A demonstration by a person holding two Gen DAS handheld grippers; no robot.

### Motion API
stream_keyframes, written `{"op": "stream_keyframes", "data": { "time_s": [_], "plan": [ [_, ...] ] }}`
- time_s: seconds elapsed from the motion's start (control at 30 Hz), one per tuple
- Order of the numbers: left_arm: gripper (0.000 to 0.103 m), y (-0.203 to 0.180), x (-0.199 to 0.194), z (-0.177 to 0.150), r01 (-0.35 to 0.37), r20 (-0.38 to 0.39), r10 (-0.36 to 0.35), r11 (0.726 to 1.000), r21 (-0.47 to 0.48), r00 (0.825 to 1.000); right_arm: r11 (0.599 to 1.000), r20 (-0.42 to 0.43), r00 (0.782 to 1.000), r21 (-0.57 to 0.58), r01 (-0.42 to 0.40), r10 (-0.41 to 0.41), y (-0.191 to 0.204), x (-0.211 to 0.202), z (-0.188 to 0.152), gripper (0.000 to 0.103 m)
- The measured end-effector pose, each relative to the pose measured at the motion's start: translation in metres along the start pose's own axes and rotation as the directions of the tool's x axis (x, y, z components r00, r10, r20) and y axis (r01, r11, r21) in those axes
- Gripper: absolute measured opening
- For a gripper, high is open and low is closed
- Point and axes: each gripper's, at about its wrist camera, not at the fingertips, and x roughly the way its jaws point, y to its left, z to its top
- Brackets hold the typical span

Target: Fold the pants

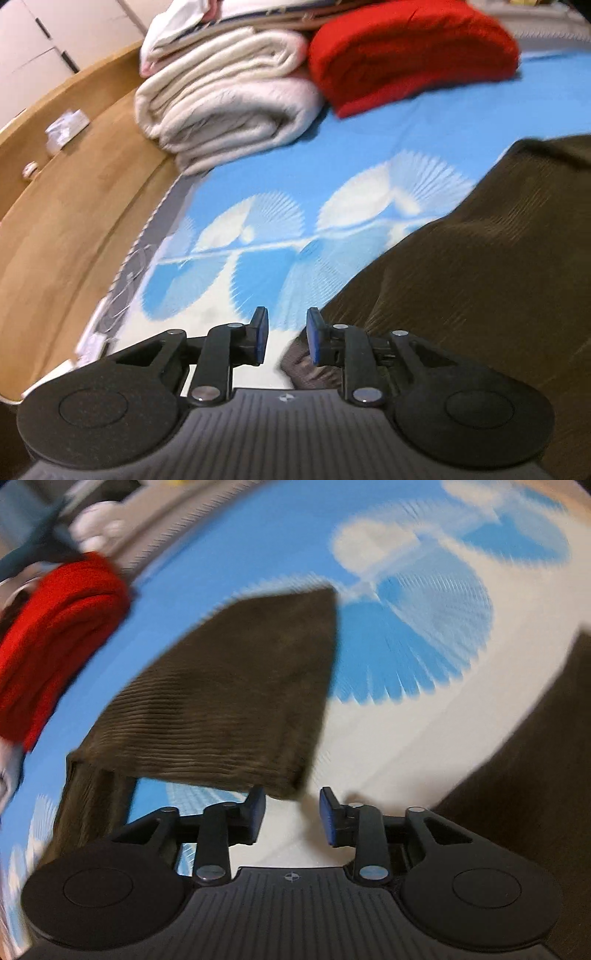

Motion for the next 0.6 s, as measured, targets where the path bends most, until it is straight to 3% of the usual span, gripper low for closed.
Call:
{"op": "stream_keyframes", "data": {
  "time_s": [0.13,0.23,0.3,0.33,0.37,0.5,0.6],
  "plan": [
    [0.027,-0.025,-0.005,0.011,0.086,0.014,-0.086,0.996,0.035,0.996,0.996,-0.054,0.998,0.085,-0.010,0.014,-0.003,0.029,-0.002,0.040],
    [0.027,-0.051,-0.004,0.015,0.122,0.017,-0.123,0.990,0.070,0.992,0.996,-0.016,0.999,0.078,-0.038,0.039,0.008,0.032,-0.001,0.044],
    [0.027,-0.076,-0.014,0.016,0.196,0.022,-0.198,0.977,0.079,0.980,0.996,0.003,0.999,0.080,-0.048,0.048,0.012,0.036,0.001,0.042],
    [0.027,-0.085,-0.016,0.018,0.265,0.022,-0.267,0.962,0.068,0.963,0.997,0.013,0.999,0.074,-0.030,0.029,0.013,0.037,0.001,0.031],
    [0.027,-0.096,-0.022,0.021,0.337,0.022,-0.338,0.940,0.049,0.941,0.998,0.023,1.000,0.061,-0.006,0.004,0.015,0.037,-0.001,0.027],
    [0.027,-0.143,-0.023,0.025,0.565,0.006,-0.566,0.824,0.043,0.825,0.998,0.111,0.994,0.054,-0.015,0.009,0.017,0.019,-0.003,0.022],
    [0.029,-0.188,-0.023,0.024,0.599,0.020,-0.605,0.791,0.126,0.796,0.996,0.206,0.976,0.035,-0.077,0.068,0.019,-0.008,0.002,0.022]
  ]
}}
